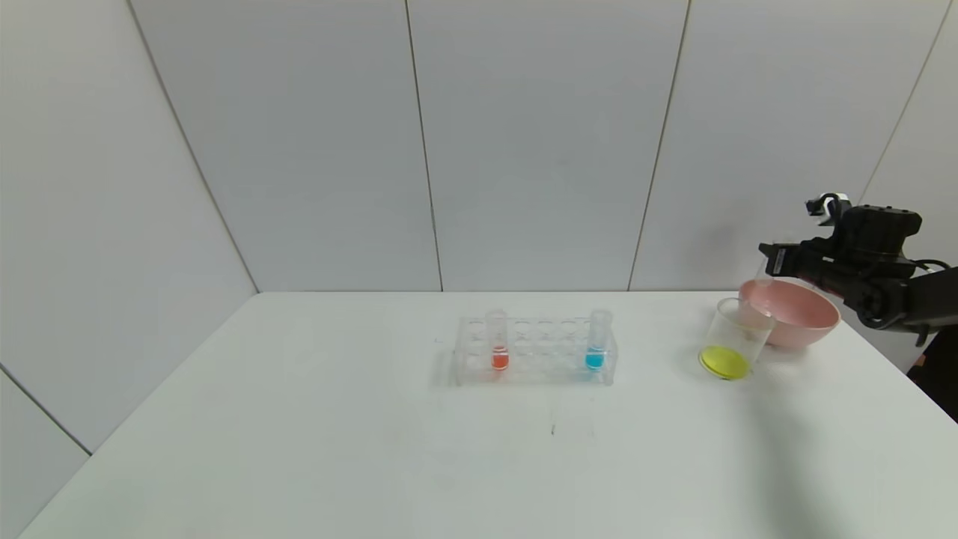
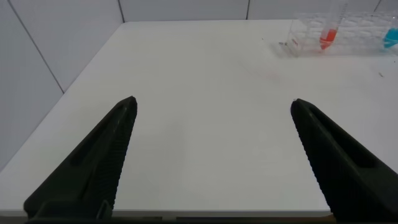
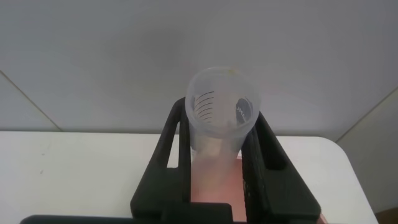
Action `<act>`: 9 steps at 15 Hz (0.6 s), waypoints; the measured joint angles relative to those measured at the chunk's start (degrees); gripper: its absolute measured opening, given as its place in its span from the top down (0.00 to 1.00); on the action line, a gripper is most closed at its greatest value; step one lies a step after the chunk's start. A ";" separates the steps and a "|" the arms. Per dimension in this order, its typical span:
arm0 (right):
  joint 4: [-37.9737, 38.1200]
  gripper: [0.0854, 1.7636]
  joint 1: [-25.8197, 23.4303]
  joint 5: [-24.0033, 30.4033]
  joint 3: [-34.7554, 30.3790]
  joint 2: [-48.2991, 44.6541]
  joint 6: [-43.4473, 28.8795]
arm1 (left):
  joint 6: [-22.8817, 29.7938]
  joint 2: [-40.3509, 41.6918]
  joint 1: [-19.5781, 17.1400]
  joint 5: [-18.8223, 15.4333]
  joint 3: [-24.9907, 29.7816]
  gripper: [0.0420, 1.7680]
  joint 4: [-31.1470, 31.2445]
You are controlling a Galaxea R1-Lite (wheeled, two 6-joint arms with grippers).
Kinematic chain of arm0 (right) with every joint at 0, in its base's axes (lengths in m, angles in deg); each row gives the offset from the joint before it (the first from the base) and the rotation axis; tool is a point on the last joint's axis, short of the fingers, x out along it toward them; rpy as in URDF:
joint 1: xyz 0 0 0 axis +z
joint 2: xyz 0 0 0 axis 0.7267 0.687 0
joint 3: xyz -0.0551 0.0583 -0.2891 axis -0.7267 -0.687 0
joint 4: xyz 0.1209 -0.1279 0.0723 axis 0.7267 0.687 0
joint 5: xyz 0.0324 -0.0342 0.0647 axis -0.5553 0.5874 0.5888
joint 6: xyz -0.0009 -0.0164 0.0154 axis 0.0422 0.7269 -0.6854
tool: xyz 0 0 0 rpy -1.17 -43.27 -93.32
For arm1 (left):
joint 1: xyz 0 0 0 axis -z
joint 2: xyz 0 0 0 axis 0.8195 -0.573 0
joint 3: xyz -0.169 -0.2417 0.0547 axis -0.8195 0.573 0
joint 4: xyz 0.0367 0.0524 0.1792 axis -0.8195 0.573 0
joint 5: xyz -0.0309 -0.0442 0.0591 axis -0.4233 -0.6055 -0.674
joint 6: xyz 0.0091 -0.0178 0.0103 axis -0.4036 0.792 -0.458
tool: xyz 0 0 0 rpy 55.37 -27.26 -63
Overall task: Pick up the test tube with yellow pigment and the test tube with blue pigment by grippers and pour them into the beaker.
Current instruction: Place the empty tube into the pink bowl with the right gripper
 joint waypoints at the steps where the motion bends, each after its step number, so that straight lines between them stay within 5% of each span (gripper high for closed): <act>1: 0.01 0.74 -0.02 0.05 0.20 0.68 -0.04 | 0.00 0.00 0.00 0.00 0.00 0.00 0.00; 6: -0.79 0.74 0.07 0.06 0.72 2.69 -0.13 | 0.00 0.00 0.00 0.00 0.00 0.00 0.00; 9: -1.90 0.51 0.07 0.00 0.74 2.80 -0.13 | -0.02 0.00 -0.02 -0.02 0.00 0.00 0.00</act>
